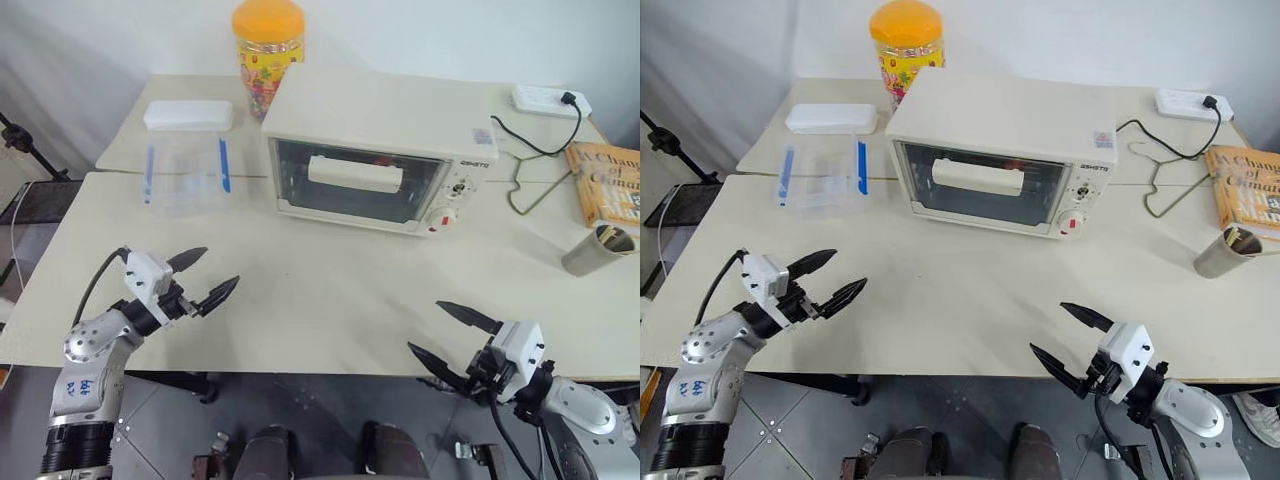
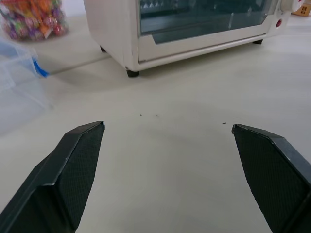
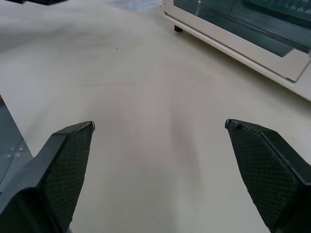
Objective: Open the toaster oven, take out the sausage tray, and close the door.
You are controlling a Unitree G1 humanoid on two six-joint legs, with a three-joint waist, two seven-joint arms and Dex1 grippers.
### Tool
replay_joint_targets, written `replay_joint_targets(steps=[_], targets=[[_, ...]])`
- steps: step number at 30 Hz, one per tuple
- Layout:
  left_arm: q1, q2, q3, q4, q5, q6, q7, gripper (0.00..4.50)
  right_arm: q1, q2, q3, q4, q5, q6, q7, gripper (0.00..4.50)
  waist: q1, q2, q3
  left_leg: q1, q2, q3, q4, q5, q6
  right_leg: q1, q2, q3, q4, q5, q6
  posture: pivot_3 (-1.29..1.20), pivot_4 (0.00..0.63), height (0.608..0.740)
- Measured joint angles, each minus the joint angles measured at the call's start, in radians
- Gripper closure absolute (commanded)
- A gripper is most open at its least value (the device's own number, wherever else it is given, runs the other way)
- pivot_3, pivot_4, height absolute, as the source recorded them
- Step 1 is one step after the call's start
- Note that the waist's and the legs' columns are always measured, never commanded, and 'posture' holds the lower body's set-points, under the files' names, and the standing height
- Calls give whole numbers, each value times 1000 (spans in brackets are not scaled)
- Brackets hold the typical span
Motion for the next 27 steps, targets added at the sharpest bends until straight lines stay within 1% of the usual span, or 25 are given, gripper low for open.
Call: replay_joint_targets(steps=[3,5,7,9,13,17,21,27], targets=[[-2,14,2,-1,-22,42,-26,26,-37,6,1,-25,53,72,-34,0,-1,0,0,0,1,0,0,0,0,0,0,0,0,0,0,0,150,740],[-5,21,11,-11,-77,78,-68,26,-108,19,5,-43,111,150,-75,0,-6,0,0,0,2,0,0,0,0,0,0,0,1,0,0,0,150,740],[-3,63,21,-38,-153,141,-138,26,-197,21,10,-58,163,232,-115,0,-13,0,0,0,3,0,1,0,0,-1,1,1,1,0,0,0,150,740],[-11,86,57,-61,-209,180,-167,26,-288,22,22,-59,194,300,-144,0,-17,0,0,0,3,-1,1,0,0,-1,1,1,1,0,-1,0,150,740],[-27,93,108,-88,-243,189,-179,26,-457,50,71,-12,209,394,-182,0,-22,0,0,-1,0,-1,0,0,0,-1,0,0,1,0,-1,0,150,740],[11,113,121,-151,-293,245,-205,26,-612,99,101,111,182,422,-210,0,-27,0,0,-1,0,-1,0,0,0,-2,1,0,1,0,-1,0,150,740],[42,129,145,-201,-354,311,-212,26,-683,133,117,182,152,422,-219,0,-26,0,0,-2,0,-1,0,0,0,-2,1,0,2,0,-1,0,150,740],[54,128,145,-229,-359,323,-201,26,-775,187,137,255,110,386,-207,0,-29,0,0,-2,1,0,0,0,0,-3,1,1,2,0,-1,0,150,740]])
